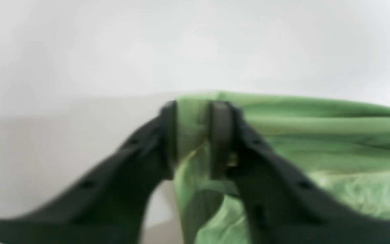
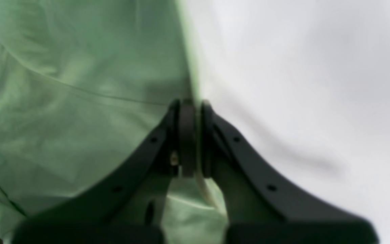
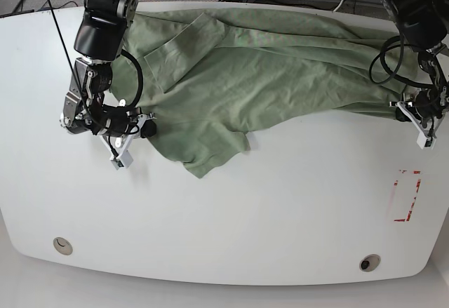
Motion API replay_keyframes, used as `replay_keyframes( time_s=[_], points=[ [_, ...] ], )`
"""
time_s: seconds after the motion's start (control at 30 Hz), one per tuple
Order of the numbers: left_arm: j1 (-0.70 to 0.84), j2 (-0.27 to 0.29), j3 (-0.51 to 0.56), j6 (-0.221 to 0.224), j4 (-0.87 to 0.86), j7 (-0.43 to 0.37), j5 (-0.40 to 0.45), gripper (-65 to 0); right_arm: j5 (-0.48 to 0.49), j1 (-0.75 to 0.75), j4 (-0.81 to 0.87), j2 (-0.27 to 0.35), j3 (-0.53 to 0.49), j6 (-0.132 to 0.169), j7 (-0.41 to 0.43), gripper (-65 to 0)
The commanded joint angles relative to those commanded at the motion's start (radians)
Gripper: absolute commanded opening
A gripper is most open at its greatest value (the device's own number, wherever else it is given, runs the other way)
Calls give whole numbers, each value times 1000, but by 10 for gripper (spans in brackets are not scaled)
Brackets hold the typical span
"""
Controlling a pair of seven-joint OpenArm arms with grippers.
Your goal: Layout the t-shirt on the table in an organized manner, then fold the t-shirt properly
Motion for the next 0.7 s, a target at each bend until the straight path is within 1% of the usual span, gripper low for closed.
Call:
replay_keyframes(
  time_s=[0.23, 0.37, 0.47, 0.53, 0.7],
  points=[
    [-5, 0, -14, 0, 21, 0, -5, -650, 0, 15, 2, 0, 0, 0, -3, -637],
    [-2, 21, -49, 0, 91, 5, -60, -650, 0, 15, 49, 5, 0, 0, -5, -637],
    [-2, 25, -60, 0, 147, 52, -107, -650, 0, 15, 109, 5, 0, 0, -40, -637],
    [-2, 25, -63, 0, 190, 87, -130, -650, 2, 18, 150, 3, 3, 0, -81, -636],
    [0, 26, -64, 0, 296, 166, -166, -650, 2, 29, 264, 2, 8, 0, -169, -636]
  ],
)
